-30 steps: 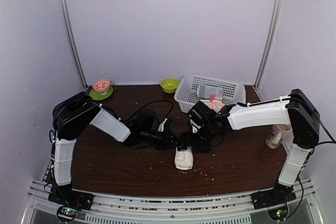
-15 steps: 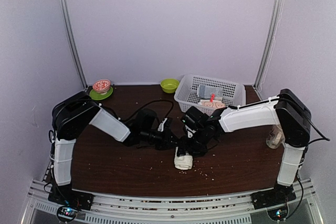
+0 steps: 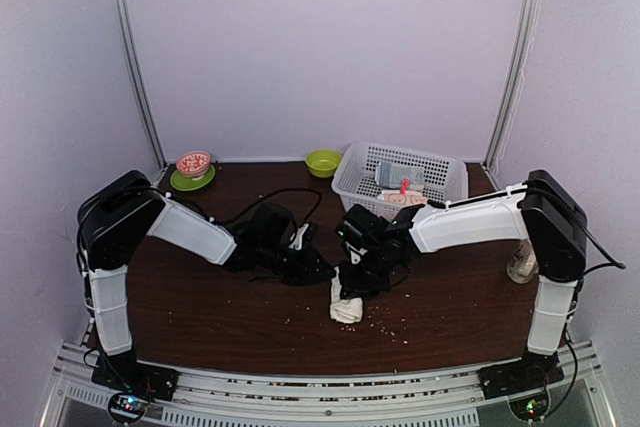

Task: Roll the towels
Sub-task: Pick up the towel from the center of the board.

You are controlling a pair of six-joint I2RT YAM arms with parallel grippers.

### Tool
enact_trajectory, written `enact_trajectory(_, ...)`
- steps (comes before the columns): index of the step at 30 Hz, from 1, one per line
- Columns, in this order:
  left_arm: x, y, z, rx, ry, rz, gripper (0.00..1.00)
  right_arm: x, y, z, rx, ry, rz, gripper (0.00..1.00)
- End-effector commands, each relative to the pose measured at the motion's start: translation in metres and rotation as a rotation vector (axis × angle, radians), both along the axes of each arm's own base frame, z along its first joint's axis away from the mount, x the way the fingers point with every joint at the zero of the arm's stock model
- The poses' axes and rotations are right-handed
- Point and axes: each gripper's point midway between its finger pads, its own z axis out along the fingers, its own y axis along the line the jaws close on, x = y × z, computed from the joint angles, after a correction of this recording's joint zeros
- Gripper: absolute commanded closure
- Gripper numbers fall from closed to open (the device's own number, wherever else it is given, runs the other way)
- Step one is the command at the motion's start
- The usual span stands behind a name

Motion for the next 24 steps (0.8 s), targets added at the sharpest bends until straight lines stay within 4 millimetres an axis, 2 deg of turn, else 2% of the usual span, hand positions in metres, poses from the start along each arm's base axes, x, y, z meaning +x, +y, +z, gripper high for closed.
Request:
enact_trajectory(1, 0.012, 0.026, 0.004, 0.147, -0.051, 0.038, 0.77, 0.001, -0.043, 0.026, -0.147, -0.117, 0.016, 1.0)
enact_trajectory(3, 0.026, 0.028, 0.017, 0.188, -0.105, 0.055, 0.73, 0.003, -0.058, 0.043, -0.161, -0.166, 0.021, 1.0)
enact_trajectory(7, 0.071, 0.032, 0.044, 0.236, -0.186, 0.131, 0.61, 0.0, -0.091, 0.074, -0.174, -0.244, 0.013, 1.0)
enact_trajectory(12, 0.132, 0.032, 0.076, 0.269, -0.308, 0.247, 0.36, -0.008, -0.13, 0.099, -0.198, -0.338, -0.007, 1.0)
enact_trajectory(14, 0.15, 0.03, 0.091, 0.265, -0.353, 0.269, 0.29, -0.011, -0.14, 0.104, -0.189, -0.364, -0.018, 1.0)
enact_trajectory(15, 0.159, 0.029, 0.1, 0.272, -0.377, 0.283, 0.19, -0.013, -0.145, 0.105, -0.184, -0.372, -0.022, 1.0)
enact_trajectory(16, 0.168, 0.031, 0.105, 0.289, -0.394, 0.296, 0.14, -0.014, -0.148, 0.107, -0.177, -0.377, -0.029, 1.0)
enact_trajectory(21, 0.212, 0.031, 0.118, 0.313, -0.401, 0.323, 0.13, -0.015, -0.153, 0.116, -0.152, -0.405, -0.025, 1.0)
enact_trajectory(23, 0.225, 0.03, 0.11, 0.332, -0.384, 0.314, 0.15, -0.014, -0.154, 0.121, -0.141, -0.415, -0.022, 1.0)
enact_trajectory(24, 0.23, 0.028, 0.099, 0.346, -0.369, 0.305, 0.16, -0.015, -0.154, 0.124, -0.133, -0.419, -0.022, 1.0)
